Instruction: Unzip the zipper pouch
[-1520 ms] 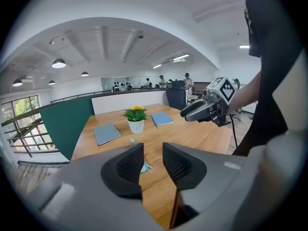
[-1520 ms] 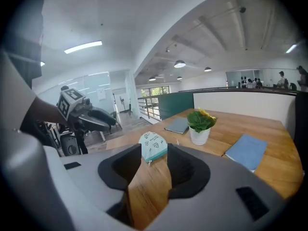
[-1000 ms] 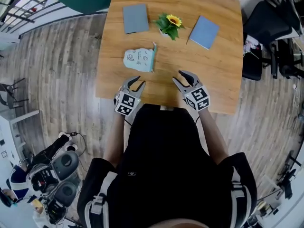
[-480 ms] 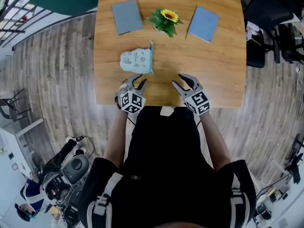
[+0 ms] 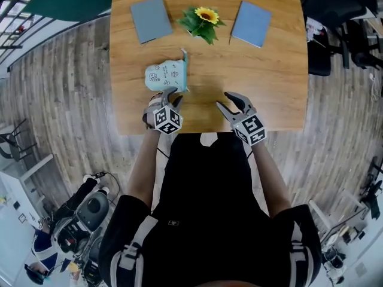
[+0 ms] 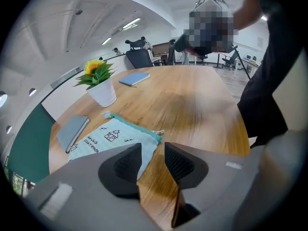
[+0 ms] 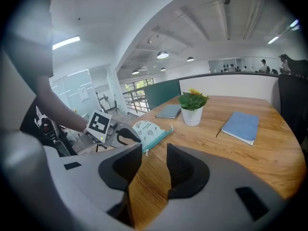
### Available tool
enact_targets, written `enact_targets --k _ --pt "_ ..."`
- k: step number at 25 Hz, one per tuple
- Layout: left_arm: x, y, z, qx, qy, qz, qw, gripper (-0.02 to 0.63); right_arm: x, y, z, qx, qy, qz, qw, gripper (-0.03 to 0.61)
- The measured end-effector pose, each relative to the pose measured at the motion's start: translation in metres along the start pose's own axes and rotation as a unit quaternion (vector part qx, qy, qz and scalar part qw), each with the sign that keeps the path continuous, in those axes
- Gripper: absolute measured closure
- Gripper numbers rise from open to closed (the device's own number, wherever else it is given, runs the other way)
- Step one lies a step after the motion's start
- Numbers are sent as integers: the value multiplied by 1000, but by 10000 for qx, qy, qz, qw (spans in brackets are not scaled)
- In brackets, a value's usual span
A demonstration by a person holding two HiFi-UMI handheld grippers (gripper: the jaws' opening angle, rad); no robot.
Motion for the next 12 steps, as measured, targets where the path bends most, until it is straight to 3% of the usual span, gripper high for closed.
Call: enact_targets --k 12 --pt "-14 -22 0 -185 -233 549 9980 454 -10 -1 -1 -81 75 33 9999 416"
Point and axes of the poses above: the fingertips, and each gripper's own axes: y backward along the fingers, x to its right, z out of its underside, the point moved 3 cm from there along y, backward along the fingers, and after that the axes turned 8 degrees about x, right-handed, at the moved point
